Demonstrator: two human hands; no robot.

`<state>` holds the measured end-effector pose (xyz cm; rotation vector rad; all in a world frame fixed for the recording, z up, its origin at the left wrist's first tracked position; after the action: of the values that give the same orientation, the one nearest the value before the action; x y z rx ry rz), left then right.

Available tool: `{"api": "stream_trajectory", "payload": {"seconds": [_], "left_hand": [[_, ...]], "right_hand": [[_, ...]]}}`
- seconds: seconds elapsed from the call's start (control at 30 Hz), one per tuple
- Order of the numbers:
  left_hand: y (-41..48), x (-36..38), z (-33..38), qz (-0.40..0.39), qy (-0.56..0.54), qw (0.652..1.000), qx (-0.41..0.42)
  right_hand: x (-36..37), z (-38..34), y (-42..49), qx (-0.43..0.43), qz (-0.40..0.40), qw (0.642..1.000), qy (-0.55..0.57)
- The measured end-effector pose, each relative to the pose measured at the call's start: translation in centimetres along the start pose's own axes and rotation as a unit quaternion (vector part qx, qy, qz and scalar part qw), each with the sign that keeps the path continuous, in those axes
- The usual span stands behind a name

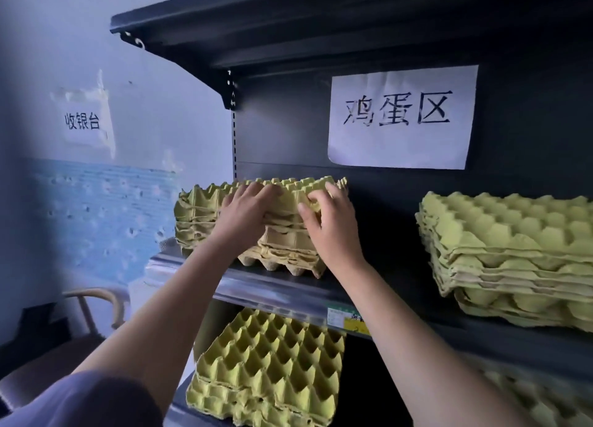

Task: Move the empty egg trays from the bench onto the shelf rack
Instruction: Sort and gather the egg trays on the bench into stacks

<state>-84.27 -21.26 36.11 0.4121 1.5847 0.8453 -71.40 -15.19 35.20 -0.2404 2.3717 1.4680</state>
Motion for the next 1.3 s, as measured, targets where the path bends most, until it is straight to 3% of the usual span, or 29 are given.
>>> {"api": "stream_trajectory", "payload": {"seconds": [0.23, 0.47, 0.6, 0.93, 1.3], "left_hand": [[-0.6, 0.2, -0.2, 0.003, -0.015, 1.000, 0.018], [-1.2, -2.9, 1.5, 0.129, -0.018, 0.990, 0.046], [-1.0, -4.4, 5.0, 0.155, -0.010, 0.985, 0.078], [-3.1, -8.2, 21.2, 0.185, -0.058, 0.968, 0.161], [-9.4, -7.9, 46.5, 0.180, -0.125, 0.944, 0.246]], "right_hand": [[0.3, 0.1, -0.6, 0.008, 0.040, 0.999, -0.025], [-0.9, -0.7, -0.4, -0.029, 0.022, 0.995, -0.089], [-4.9, -2.6, -1.1, -0.091, 0.087, 0.985, -0.119], [-20.0, -2.0, -6.1, -0.163, 0.144, 0.945, -0.244], [-40.9, 6.4, -16.5, -0.094, 0.150, 0.933, -0.312]]}}
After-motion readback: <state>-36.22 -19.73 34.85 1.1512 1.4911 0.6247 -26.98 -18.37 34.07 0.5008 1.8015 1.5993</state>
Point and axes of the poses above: each hand's wrist, its own y-axis towards the middle knuckle, its own x-axis out of the palm, z = x × y, the point moved 10 cm from there along y, towards the middle knuckle, and after that the axes turned 8 degrees about y, right-handed, at the moved point
